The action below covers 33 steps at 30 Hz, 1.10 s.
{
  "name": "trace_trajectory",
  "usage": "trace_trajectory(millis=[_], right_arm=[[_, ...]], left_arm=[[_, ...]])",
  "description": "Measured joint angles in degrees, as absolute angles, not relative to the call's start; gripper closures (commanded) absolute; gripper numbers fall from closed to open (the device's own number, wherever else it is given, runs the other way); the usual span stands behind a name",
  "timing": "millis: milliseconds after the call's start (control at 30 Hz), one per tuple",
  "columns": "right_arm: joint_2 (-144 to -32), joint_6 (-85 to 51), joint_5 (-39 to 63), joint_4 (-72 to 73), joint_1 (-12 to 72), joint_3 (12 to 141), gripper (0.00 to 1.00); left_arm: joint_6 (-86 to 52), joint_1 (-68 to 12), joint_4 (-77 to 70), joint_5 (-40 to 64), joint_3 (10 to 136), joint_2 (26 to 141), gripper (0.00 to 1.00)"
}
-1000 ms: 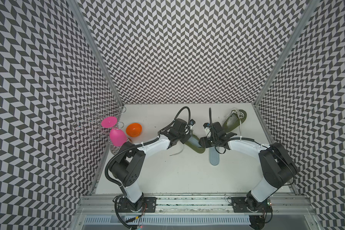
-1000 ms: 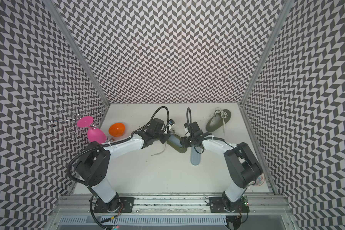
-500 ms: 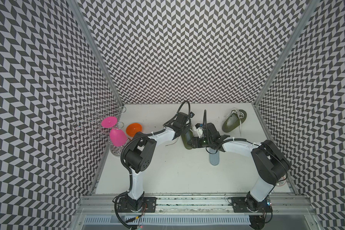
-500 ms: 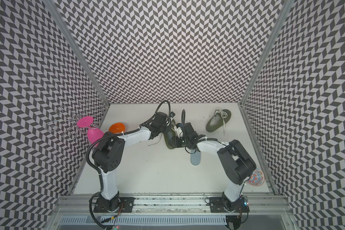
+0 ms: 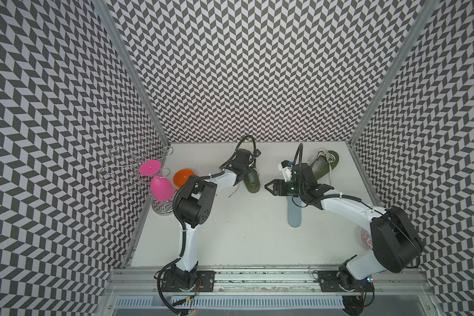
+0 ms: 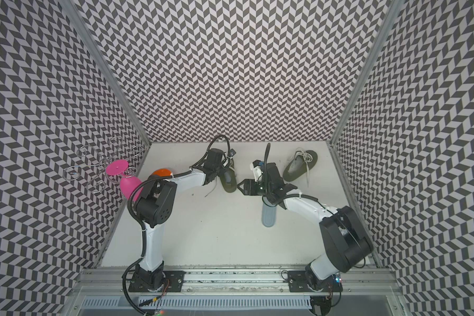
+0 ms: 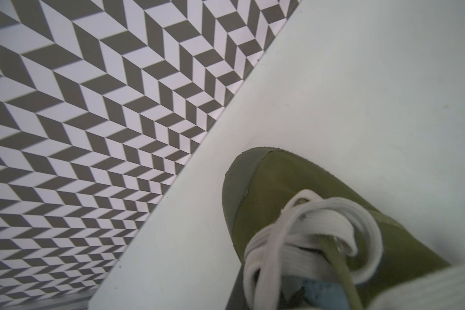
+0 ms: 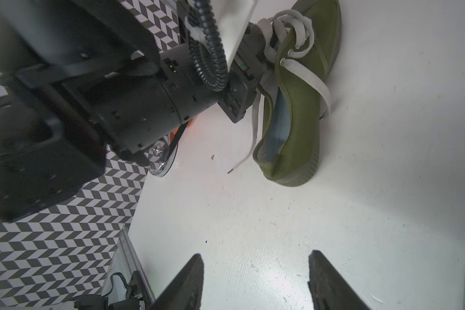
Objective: Insert the insole into the shoe
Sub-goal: Move the shoe to the center of the board.
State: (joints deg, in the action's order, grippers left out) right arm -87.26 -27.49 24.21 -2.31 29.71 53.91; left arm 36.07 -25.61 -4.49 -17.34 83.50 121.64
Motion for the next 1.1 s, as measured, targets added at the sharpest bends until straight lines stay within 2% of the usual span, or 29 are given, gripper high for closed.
trace_trajectory(millis=[133, 300, 400, 600, 833, 967, 1100], right_arm=[[-86.8, -26.8, 23.7, -4.4, 29.8, 53.8, 0.38], [-86.8, -25.9, 23.3, -6.8, 29.8, 53.7, 0.38], [-86.8, -25.3, 22.7, -7.9, 29.8, 53.7, 0.37], [-86.8, -24.0, 20.7, -9.1, 28.3, 54.2, 0.37], [-85.8, -23.4, 18.2, -9.8, 26.5, 55.1, 0.37], [-83.5, -23.6, 14.0, -12.1, 23.3, 55.1, 0.39], [-80.5, -25.8, 6.6, -13.4, 17.3, 55.0, 0.41]], left_arm=[[41.7, -22.9, -7.7, -18.0, 84.8, 123.3, 0.77], [44.8, -20.7, -8.4, -18.8, 90.1, 126.7, 0.53], [43.5, -19.9, -8.0, -18.7, 91.8, 126.7, 0.47], [32.5, -20.7, -0.6, -13.3, 94.2, 122.8, 0.41], [11.8, -25.4, 4.7, -6.3, 91.9, 111.1, 0.43], [-1.6, -28.9, 5.8, -6.2, 86.5, 106.1, 0.46], [-12.6, -33.5, 7.2, -8.2, 76.3, 99.9, 0.44]])
